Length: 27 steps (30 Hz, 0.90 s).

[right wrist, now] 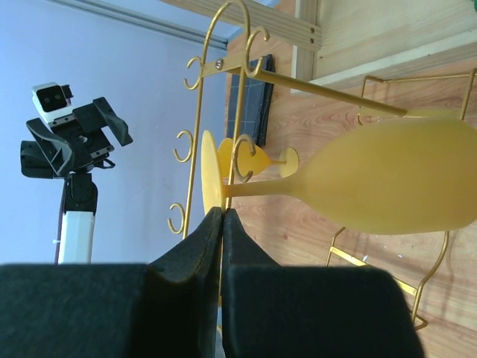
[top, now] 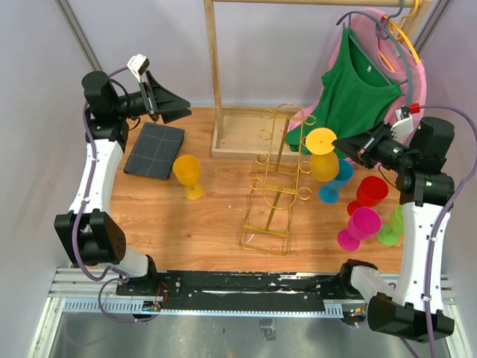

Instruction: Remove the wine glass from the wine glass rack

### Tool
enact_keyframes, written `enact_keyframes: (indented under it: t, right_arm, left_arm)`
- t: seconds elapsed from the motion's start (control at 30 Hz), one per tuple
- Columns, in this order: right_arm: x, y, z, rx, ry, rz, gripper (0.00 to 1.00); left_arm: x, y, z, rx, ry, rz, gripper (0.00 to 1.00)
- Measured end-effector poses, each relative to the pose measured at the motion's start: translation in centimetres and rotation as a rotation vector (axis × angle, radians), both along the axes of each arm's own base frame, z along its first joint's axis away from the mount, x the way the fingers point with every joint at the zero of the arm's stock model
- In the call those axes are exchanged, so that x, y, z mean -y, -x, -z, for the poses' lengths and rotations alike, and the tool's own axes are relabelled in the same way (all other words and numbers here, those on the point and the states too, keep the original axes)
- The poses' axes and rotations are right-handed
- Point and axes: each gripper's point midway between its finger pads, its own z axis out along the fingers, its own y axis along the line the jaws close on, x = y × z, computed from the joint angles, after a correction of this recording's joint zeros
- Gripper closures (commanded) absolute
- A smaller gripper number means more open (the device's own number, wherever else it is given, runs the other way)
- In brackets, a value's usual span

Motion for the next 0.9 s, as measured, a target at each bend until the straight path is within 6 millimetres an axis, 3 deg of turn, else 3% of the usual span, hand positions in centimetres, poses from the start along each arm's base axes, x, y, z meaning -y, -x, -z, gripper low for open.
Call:
enact_keyframes:
  t: [0.37, 0.5, 0.7, 0.9]
  right_arm:
    - [0.7, 2.2, -4.4, 0.094, 0.040, 0.053, 0.99]
    - [0.6, 2.8, -8.3, 0.172, 0.052, 0.064, 0.99]
    - [0.3, 4.4, -16.4, 0.363, 0.092, 0.074, 0.99]
    - [-0.1, 4.3, -20.0, 0.485, 0.066, 0.056, 0.99]
  left_arm:
    - [0.0, 0.1, -0.2, 0.005, 0.003, 0.004, 0.07]
    - [0.0, 0.1, -0.4, 0.009, 0.006, 0.005, 0.07]
    - [0.1, 0.3, -1.4, 0.042, 0.008, 0.006, 0.07]
    - [0.2, 1.7, -3.5, 0.131, 0.009, -0.008, 0.05]
